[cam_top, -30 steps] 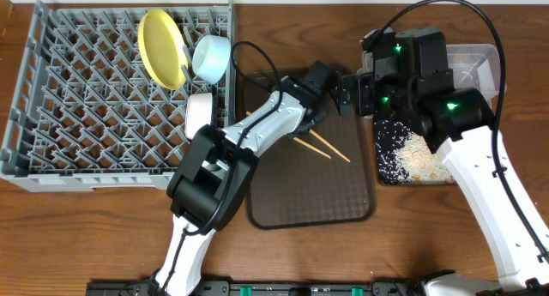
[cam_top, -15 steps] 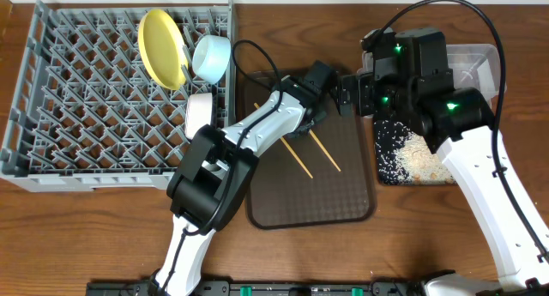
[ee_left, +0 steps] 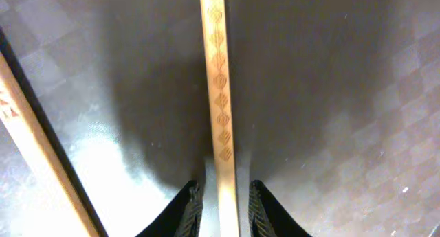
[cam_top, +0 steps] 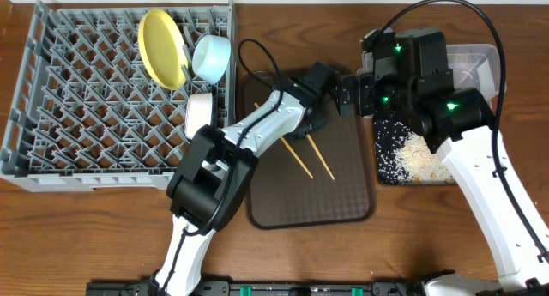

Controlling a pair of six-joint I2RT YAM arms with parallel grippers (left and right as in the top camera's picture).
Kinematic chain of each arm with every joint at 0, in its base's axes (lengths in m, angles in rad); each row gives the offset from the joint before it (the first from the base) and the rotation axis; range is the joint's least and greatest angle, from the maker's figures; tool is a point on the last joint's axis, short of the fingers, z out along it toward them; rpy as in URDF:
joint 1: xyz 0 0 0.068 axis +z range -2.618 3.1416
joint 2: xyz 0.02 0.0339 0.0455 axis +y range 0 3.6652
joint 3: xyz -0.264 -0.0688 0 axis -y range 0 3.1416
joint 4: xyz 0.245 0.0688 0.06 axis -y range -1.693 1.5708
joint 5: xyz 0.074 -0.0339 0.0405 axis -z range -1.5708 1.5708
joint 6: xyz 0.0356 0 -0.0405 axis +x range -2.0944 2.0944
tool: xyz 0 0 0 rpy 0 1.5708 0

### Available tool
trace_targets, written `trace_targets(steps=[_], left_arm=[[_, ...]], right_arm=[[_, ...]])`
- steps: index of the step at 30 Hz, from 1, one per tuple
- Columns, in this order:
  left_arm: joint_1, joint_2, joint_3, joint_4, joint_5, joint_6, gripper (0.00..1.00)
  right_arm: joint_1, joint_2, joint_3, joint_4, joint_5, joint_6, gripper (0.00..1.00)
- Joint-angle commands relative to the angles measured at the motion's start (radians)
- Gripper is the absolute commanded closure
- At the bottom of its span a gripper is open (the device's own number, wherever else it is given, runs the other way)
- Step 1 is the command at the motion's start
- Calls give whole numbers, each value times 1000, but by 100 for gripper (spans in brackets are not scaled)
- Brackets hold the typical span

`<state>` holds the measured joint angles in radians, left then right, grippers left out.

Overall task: Sort waste into correct bins and load items into the dishwasher
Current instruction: 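Grasp one wooden chopstick with the left gripper, then lift the chopstick and carry it left to the rack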

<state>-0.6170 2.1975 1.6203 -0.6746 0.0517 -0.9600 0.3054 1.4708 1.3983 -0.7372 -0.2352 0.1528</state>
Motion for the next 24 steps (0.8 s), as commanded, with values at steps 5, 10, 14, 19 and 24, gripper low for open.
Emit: trace_targets(steps=[5, 10, 14, 19, 24], left_arm=[[4, 42, 5, -100, 66, 19, 72], [29, 64, 5, -92, 122, 21, 81], [32, 64, 5, -81, 120, 21, 92], [32, 64, 6, -77, 121, 20, 92], [34, 56, 56, -90, 121, 51, 92]], right_arm=[[3, 7, 13, -1, -1, 11, 1], [3, 7, 13, -1, -1, 11, 1], [3, 7, 13, -1, -1, 11, 1], [3, 7, 13, -1, -1, 11, 1], [3, 7, 13, -1, -1, 11, 1]])
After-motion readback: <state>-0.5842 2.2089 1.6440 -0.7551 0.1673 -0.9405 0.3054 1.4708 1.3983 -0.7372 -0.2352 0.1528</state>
